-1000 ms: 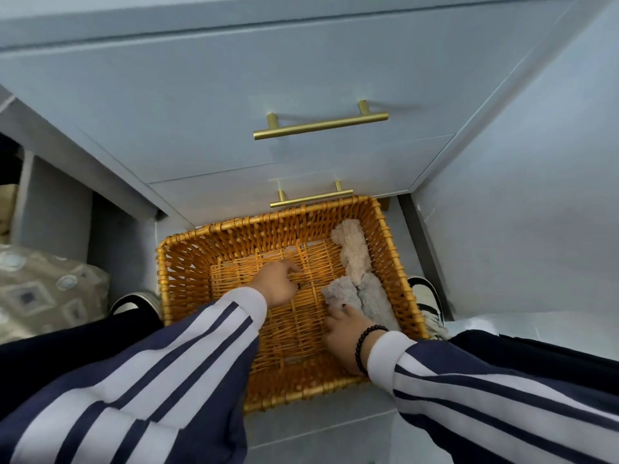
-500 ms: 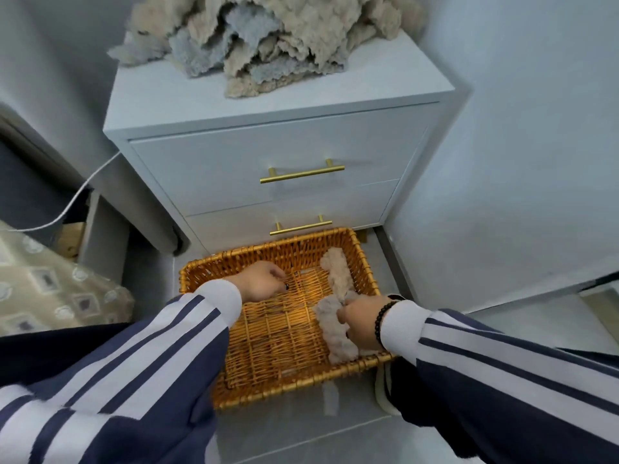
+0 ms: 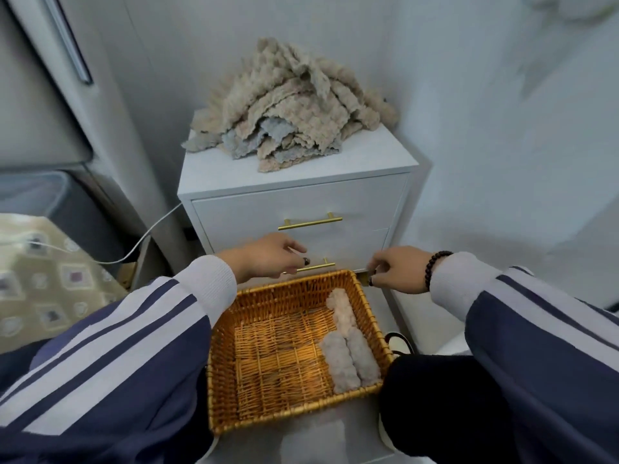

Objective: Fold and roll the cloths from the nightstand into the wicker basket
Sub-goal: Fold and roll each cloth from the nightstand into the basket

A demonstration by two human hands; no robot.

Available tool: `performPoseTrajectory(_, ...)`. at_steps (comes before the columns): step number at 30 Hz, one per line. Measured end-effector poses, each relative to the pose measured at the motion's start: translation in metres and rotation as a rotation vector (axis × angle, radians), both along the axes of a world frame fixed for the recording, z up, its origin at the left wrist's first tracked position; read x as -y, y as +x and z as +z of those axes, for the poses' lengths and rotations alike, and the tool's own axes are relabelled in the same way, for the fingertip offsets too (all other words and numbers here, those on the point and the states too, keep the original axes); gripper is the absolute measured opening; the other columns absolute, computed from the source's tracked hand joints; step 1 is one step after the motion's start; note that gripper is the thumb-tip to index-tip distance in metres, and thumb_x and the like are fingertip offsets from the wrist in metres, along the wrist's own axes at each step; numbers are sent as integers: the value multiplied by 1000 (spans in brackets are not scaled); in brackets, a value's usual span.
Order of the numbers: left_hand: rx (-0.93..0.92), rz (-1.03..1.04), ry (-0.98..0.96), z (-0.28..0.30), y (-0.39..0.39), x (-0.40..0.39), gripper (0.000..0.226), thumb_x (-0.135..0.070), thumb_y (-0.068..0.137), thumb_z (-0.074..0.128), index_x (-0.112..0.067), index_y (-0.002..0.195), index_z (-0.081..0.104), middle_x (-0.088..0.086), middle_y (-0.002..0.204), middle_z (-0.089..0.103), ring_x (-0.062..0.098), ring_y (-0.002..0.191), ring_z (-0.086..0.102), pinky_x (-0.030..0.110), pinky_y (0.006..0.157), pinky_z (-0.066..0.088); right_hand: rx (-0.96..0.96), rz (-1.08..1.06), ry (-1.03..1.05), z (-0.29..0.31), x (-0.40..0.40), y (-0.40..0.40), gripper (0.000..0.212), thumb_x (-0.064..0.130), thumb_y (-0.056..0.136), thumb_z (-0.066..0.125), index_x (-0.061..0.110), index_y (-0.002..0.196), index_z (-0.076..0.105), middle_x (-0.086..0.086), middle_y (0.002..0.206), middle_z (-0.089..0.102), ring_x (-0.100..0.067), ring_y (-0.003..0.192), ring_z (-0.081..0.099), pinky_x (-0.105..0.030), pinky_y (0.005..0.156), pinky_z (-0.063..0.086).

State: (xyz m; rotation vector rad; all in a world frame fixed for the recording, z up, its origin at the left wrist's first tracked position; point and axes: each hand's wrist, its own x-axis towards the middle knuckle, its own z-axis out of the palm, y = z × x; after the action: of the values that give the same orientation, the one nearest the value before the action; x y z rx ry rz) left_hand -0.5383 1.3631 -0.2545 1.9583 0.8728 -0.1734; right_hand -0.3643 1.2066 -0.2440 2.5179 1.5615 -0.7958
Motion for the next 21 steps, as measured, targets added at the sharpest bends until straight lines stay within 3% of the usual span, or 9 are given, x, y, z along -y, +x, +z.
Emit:
performPoseTrajectory(3,179,59,-48,38,-3,8,28,-22,95,56,-21,124,55,2,115,67,11,105,65,31,90,51,-134,-78,185,19,-2,-10,34,31,94,55,18,124,56,0,113,59,-20,105,60,-27,87,46)
performPoseTrajectory(11,457,221,-112,94,-27,-11,24,-16,96,54,-22,118,60,-3,103,74,11,95,71,35,92,53,-161,-144,556,49,-45,-27,24,28,93,55,21,114,62,4,109,62,-9,92,52,-13,66,35)
performPoseTrajectory(15,515,271,-104,110,-27,-30,23,-15,96,54,-22,117,61,-4,102,74,10,94,71,35,92,53,-187,-161,680,55,-73,-37,22,26,93,57,22,114,61,11,105,61,-5,86,53,-16,74,36)
performPoseTrajectory(17,535,278,-117,115,-29,-39,23,-16,96,55,-22,117,61,-5,101,75,11,95,71,34,91,53,-222,-160,743,58,-90,-41,28,25,91,58,25,119,58,12,110,59,-4,82,55,-15,70,39)
performPoseTrajectory(21,621,401,-160,125,-36,-59,21,-11,96,54,-19,112,64,-2,97,75,15,94,71,35,89,54,-295,-206,902,69,-127,-45,42,19,89,60,27,129,50,11,122,50,-6,100,55,-16,80,42)
